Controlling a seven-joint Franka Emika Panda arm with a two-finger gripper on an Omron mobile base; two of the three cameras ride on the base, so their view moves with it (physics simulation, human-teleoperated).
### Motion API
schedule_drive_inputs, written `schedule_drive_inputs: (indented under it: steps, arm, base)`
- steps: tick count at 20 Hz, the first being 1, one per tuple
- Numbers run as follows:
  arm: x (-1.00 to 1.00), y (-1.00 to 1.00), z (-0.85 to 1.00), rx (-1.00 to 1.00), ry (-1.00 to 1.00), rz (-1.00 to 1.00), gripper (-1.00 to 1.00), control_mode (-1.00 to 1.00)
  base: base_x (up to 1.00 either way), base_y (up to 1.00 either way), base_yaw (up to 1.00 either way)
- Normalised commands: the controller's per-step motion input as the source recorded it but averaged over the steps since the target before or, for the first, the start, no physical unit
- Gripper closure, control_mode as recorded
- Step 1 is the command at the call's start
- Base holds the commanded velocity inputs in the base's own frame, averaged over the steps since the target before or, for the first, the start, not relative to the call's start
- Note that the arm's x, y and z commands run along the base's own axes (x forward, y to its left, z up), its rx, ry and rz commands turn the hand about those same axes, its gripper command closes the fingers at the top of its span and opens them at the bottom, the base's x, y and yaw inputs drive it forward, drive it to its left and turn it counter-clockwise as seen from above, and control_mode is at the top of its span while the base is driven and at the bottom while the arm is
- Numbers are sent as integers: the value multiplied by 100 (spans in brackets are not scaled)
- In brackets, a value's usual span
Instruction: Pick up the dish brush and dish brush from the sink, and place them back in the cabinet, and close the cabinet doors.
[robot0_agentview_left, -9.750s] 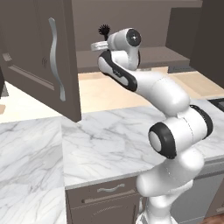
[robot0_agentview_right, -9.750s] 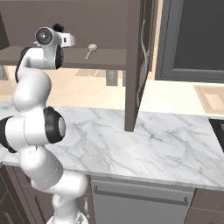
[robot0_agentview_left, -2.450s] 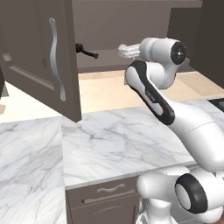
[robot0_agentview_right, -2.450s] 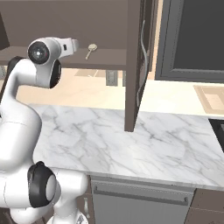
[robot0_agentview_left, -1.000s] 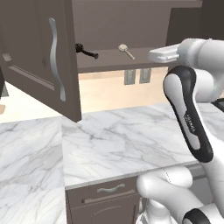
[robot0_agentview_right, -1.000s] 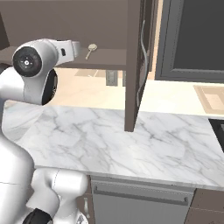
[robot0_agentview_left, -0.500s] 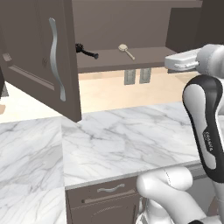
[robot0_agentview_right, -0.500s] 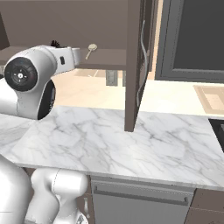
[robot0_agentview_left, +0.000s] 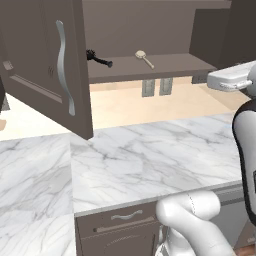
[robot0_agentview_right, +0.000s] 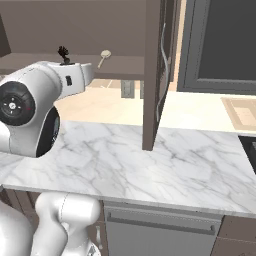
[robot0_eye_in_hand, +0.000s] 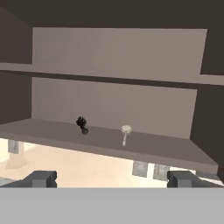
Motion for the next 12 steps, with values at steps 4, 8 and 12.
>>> schedule_drive_inputs:
  steps: [4, 8, 12]
  arm:
    - [-52, -16, 0, 0, 0, -6, -100, -100]
    - [-50, -15, 0, 0, 0, -8, -100, -100]
    - [-46, -17, 0, 0, 0, -7, -100, -100]
  base:
    - [0, 0, 0]
    - [0, 0, 0]
    - [0, 0, 0]
